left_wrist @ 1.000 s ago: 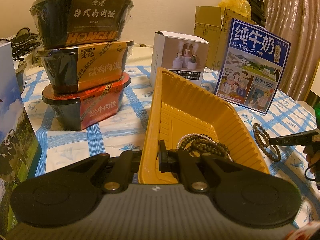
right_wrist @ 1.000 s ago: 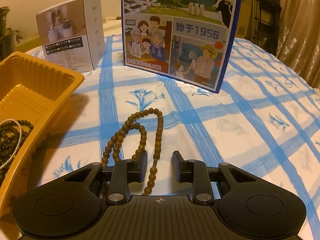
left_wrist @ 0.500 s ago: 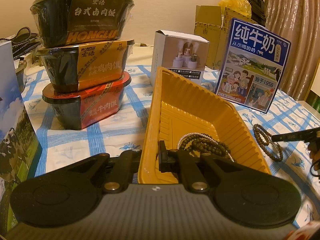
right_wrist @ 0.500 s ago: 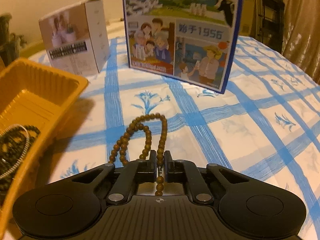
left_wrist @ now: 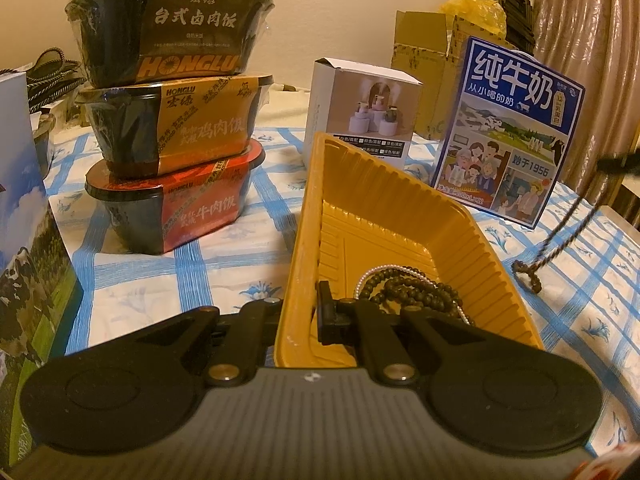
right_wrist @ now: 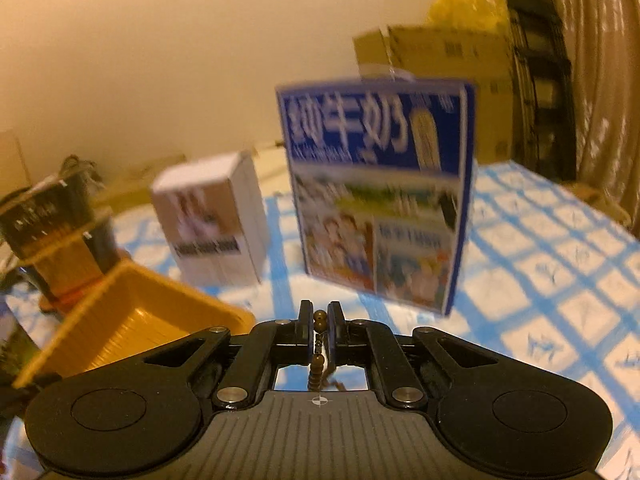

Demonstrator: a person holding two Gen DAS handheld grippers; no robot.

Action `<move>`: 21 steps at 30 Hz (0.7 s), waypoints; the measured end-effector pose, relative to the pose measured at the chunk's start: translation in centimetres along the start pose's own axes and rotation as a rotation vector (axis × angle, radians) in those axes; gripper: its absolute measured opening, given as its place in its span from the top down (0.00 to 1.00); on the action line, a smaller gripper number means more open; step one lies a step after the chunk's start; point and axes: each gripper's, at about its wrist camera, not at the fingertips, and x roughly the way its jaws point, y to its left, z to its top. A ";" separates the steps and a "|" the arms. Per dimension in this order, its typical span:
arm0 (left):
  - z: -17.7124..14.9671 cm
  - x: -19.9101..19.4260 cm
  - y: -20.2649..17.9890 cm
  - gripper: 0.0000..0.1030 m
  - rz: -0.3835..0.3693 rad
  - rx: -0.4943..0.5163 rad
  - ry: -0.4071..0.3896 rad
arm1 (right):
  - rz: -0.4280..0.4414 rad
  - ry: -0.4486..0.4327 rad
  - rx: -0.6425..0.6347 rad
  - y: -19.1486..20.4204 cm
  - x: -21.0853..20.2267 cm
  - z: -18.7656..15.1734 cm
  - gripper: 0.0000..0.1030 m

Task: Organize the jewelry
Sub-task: 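Lift the brown bead necklace high and carry it over the tray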

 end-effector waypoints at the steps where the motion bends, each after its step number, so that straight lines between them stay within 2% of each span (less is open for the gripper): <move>1: 0.0 0.0 0.0 0.95 -0.001 -0.002 0.000 | 0.007 -0.011 -0.013 0.5 -0.6 0.6 0.94; 7: 0.0 -0.1 0.0 0.95 -0.006 -0.009 -0.001 | 0.058 -0.076 -0.069 3.3 -3.6 3.3 0.94; 13: -0.1 -0.2 0.0 0.95 -0.007 -0.011 0.000 | 0.156 -0.129 -0.086 5.6 -5.9 5.5 0.94; 21: -0.4 0.1 0.0 0.95 -0.007 -0.025 0.008 | 0.273 -0.103 -0.082 9.4 -4.5 6.3 0.94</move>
